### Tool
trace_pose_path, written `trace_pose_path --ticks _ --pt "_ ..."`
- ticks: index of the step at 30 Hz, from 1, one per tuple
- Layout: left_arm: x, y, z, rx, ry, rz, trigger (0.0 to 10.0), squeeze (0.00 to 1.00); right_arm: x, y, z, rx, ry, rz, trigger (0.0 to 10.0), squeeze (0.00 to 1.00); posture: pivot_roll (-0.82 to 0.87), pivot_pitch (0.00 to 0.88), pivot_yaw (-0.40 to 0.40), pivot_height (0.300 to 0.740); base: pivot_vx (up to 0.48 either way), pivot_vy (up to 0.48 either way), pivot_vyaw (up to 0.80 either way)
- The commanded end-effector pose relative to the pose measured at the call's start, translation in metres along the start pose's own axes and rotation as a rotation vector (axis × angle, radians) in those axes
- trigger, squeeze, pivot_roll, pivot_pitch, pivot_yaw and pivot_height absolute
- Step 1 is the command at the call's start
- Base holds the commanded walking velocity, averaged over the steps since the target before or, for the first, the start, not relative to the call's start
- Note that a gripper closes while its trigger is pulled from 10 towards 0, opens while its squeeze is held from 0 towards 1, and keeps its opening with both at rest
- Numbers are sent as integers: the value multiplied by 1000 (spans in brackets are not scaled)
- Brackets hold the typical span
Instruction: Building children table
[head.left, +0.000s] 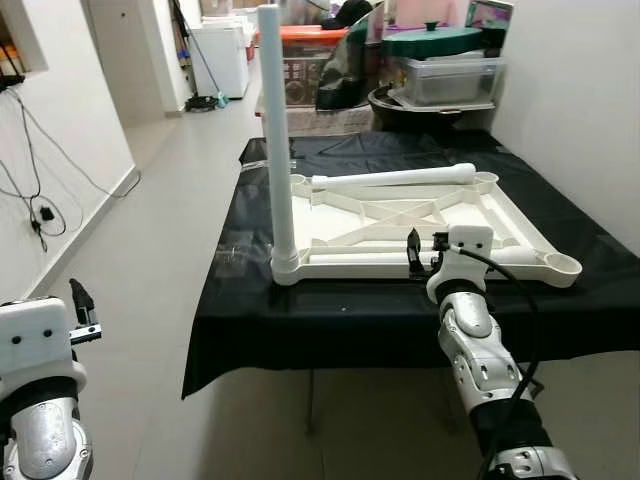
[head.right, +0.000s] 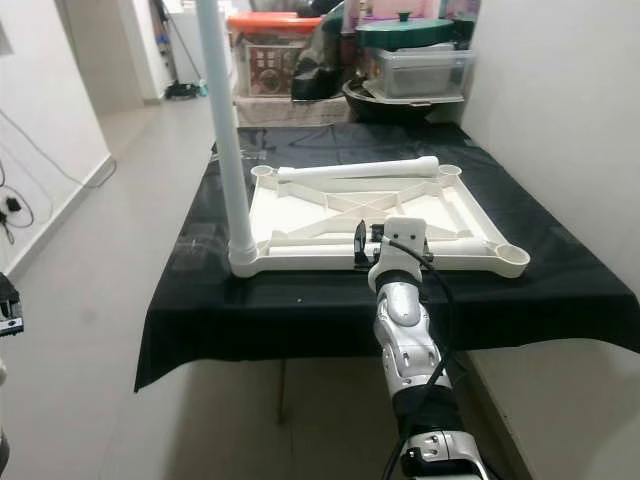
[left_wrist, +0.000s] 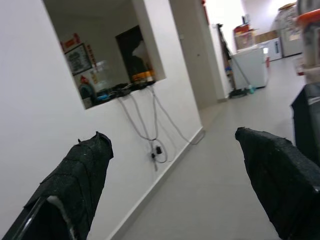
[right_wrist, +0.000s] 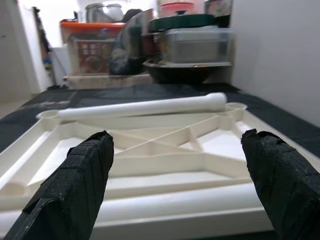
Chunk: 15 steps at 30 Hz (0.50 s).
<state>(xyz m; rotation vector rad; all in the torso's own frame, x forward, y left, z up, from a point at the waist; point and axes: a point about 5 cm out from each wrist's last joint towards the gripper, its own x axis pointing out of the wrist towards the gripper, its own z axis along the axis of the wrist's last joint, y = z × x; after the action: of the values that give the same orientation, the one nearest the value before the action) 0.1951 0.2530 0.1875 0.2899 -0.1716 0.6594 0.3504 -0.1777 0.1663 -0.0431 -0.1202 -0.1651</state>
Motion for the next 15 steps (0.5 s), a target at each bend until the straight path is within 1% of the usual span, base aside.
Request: trace_pose_path --ticks 1,15 --pt "1 -1 -2 13 6 -6 10000 0 1 5 0 -10 -2 13 10000 0 14 0 3 740 371 0 0" --pt "-1 -5 -4 9 12 -23 10000 0 1 6 -4 -12 4 21 10000 0 17 0 6 740 394 0 0"
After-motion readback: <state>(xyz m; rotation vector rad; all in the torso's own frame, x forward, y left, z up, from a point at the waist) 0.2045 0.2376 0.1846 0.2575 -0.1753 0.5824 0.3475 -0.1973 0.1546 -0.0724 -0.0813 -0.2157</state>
